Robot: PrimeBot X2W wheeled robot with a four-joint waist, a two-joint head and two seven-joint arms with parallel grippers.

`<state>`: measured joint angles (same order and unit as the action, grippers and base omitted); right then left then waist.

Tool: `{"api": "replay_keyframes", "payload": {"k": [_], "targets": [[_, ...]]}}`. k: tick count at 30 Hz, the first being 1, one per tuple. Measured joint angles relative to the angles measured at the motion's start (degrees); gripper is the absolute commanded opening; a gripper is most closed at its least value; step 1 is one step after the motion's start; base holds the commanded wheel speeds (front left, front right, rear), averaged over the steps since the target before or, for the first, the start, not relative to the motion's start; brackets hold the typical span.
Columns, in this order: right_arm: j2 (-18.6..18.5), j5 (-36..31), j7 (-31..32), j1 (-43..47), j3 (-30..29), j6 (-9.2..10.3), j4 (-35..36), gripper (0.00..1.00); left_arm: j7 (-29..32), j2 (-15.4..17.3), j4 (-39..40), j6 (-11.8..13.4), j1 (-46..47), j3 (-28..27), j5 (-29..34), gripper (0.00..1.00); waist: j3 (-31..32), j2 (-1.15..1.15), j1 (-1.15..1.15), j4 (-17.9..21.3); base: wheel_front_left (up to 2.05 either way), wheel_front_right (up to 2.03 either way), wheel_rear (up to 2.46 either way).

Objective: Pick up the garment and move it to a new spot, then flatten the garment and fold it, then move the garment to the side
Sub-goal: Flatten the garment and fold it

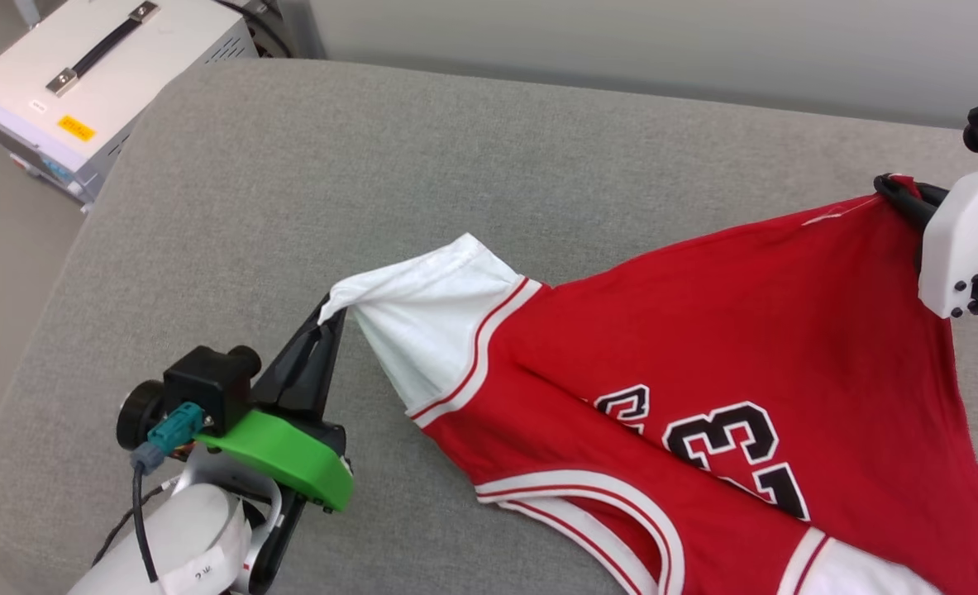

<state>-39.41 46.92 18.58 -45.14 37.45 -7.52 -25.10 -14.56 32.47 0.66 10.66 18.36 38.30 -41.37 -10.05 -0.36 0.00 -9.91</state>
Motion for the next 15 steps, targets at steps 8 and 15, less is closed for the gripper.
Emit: {"api": "replay_keyframes", "payload": {"k": [8,15], "targets": [[-1.1,-0.4,-6.1,0.7,-4.0,0.0,4.3,0.0,2.4,3.3,2.5,-0.1,5.9,-2.2,0.7,0.0,4.0,0.0,0.0,3.3,0.0,0.0,0.0],[-0.9,-3.0,-7.2,0.3,-9.4,0.0,8.8,0.0,5.5,4.0,3.6,-2.3,17.4,-3.9,1.6,0.0,5.0,0.0,0.0,5.9,0.0,0.0,0.0]]}}
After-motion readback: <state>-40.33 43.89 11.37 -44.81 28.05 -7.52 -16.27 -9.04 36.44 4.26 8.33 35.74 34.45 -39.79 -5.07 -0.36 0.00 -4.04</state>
